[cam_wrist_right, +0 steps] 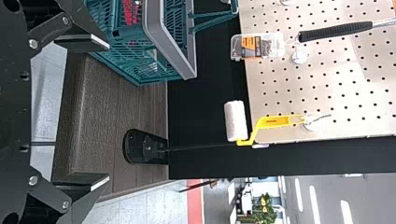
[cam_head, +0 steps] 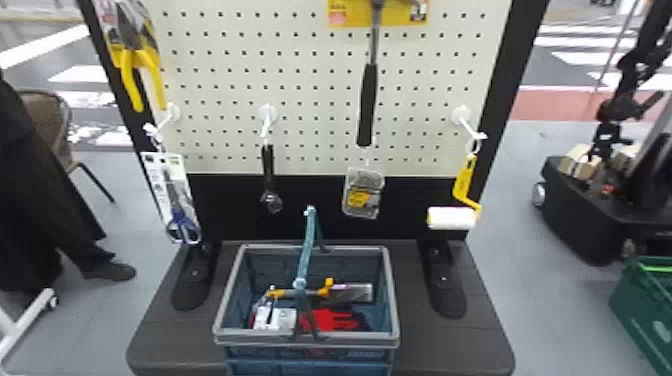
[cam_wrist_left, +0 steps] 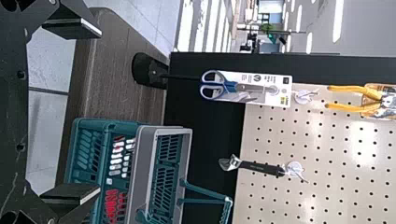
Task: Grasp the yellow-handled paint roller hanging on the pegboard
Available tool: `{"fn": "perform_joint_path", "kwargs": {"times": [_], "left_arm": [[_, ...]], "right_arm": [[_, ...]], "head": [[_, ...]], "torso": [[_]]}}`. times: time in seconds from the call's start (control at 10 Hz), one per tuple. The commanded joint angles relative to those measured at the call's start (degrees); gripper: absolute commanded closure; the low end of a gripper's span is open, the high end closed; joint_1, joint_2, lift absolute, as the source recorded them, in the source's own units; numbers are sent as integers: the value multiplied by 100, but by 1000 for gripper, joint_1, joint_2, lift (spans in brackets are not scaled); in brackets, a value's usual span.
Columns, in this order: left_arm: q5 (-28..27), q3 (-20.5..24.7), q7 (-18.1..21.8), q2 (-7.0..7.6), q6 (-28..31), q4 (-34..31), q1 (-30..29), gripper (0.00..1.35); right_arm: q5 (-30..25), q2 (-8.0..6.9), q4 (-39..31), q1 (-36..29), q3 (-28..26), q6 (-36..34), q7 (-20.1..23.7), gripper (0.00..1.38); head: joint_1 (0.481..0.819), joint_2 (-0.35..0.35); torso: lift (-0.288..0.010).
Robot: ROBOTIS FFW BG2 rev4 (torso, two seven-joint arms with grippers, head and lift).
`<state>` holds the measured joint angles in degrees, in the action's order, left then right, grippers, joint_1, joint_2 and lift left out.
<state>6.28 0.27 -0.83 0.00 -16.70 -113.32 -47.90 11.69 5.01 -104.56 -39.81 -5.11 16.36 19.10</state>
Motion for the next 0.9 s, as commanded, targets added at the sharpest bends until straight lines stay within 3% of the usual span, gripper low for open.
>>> {"fn": "perform_joint_path", "kwargs": {"times": [0.0, 0.6, 0.8], "left_arm": [[5, -1, -4, -9, 0, 5, 0, 140], [5, -1, 4, 0, 0, 5, -12, 140], [14, -1, 4, -9, 0, -9, -12, 140]], "right_arm": [[0, 0, 0, -9, 1, -1, -3, 297], [-17, -44, -42, -71, 1, -1, -21, 295], [-35, -44, -506, -71, -114, -414, -21, 297]], "head": [[549, 0], [549, 0], [549, 0]], "torso": [[-100], [-100], [-100]]}}
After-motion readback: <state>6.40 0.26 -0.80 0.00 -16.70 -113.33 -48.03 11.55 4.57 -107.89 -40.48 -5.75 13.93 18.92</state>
